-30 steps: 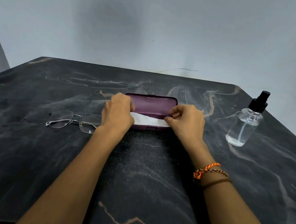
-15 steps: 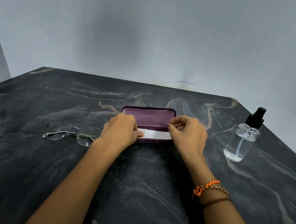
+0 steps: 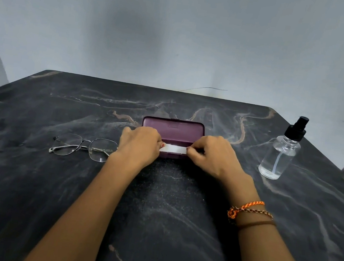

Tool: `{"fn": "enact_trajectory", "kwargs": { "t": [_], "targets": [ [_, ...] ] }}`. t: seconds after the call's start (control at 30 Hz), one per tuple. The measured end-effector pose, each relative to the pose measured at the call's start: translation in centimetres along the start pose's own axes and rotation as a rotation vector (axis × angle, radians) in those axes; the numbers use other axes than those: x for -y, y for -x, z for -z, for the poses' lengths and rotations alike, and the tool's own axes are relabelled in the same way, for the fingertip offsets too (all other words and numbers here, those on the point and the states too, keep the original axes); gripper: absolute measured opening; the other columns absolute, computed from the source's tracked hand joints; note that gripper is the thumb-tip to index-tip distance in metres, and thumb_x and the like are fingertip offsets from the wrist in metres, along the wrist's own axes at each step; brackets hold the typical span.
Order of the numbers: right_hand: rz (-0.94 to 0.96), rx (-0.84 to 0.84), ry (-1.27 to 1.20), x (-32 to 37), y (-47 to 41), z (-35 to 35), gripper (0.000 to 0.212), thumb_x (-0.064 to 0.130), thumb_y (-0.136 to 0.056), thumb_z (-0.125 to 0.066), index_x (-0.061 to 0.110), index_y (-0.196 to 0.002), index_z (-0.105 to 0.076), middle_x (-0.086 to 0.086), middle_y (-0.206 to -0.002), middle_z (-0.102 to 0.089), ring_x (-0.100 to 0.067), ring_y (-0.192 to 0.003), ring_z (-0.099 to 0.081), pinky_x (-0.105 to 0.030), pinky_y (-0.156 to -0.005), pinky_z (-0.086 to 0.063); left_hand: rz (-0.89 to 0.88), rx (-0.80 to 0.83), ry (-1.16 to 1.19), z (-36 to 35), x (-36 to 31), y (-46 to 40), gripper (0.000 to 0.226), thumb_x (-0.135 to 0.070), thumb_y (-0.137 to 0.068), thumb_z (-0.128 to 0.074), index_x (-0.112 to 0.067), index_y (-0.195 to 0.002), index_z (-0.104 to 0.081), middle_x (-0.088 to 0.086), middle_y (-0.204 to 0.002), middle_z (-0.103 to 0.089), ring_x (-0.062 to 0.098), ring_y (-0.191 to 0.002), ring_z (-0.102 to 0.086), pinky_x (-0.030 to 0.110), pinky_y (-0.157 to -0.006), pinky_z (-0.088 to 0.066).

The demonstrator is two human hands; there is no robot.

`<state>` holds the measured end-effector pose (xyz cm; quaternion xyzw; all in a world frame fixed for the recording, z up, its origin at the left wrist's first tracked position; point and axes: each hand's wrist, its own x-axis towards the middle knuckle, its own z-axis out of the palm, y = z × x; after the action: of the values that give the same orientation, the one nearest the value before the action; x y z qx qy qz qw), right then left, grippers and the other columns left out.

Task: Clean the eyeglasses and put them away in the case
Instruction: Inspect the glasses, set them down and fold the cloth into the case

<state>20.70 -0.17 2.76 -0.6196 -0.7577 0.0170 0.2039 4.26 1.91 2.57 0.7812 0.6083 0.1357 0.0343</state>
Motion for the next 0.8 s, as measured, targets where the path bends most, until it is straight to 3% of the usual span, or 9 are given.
{"fn": "enact_trajectory", "kwargs": {
  "t": [0.07, 0.27, 0.43, 0.8],
  "targets": [
    [-0.006, 0.001, 0.001, -0.09, -0.06, -0.09, 0.028, 0.025, -0.082, -0.050, 0.007, -0.077, -0.071, -0.016, -0.077, -0.071, -0.034, -0.069, -0.061, -0.039, -0.066, -0.050, 0.004, -0.010, -0.033, 0.07, 0.05, 0.01, 0.029, -0.029, -0.095, -0.040, -0.017, -0.100, -0.066, 0.005, -0.101, -0.067, 0.027, -0.097, -0.057, 0.034, -0.078, -0.025],
    [0.022, -0.079, -0.108, -0.25, 0.01, -0.32, 0.021, 0.022, -0.081, -0.054, 0.012, -0.087, -0.072, -0.008, -0.083, -0.073, -0.027, -0.074, -0.063, -0.036, -0.068, -0.051, -0.031, -0.122, 0.076, 0.47, -0.11, 0.42, 0.019, -0.027, -0.090, -0.052, -0.020, -0.100, -0.067, 0.004, -0.103, -0.068, 0.025, -0.098, -0.059, 0.039, -0.091, -0.038],
    [0.056, -0.196, -0.144, -0.36, 0.02, -0.41, 0.021, 0.024, -0.083, -0.055, 0.016, -0.094, -0.071, -0.001, -0.087, -0.073, -0.019, -0.081, -0.064, -0.031, -0.071, -0.047, -0.054, -0.222, 0.194, 0.54, -0.08, 0.48, 0.021, -0.023, -0.087, -0.058, -0.021, -0.106, -0.065, 0.001, -0.101, -0.069, 0.021, -0.095, -0.060, 0.036, -0.084, -0.045],
    [0.020, -0.256, -0.167, -0.35, -0.12, -0.92, 0.022, 0.030, -0.086, -0.053, 0.017, -0.092, -0.070, -0.002, -0.086, -0.072, -0.020, -0.081, -0.063, -0.033, -0.068, -0.049, -0.038, -0.296, 0.265, 0.01, 0.04, 0.33, 0.019, -0.025, -0.088, -0.056, -0.023, -0.104, -0.066, 0.002, -0.099, -0.070, 0.021, -0.093, -0.061, 0.031, -0.072, -0.044]
  ]
}}
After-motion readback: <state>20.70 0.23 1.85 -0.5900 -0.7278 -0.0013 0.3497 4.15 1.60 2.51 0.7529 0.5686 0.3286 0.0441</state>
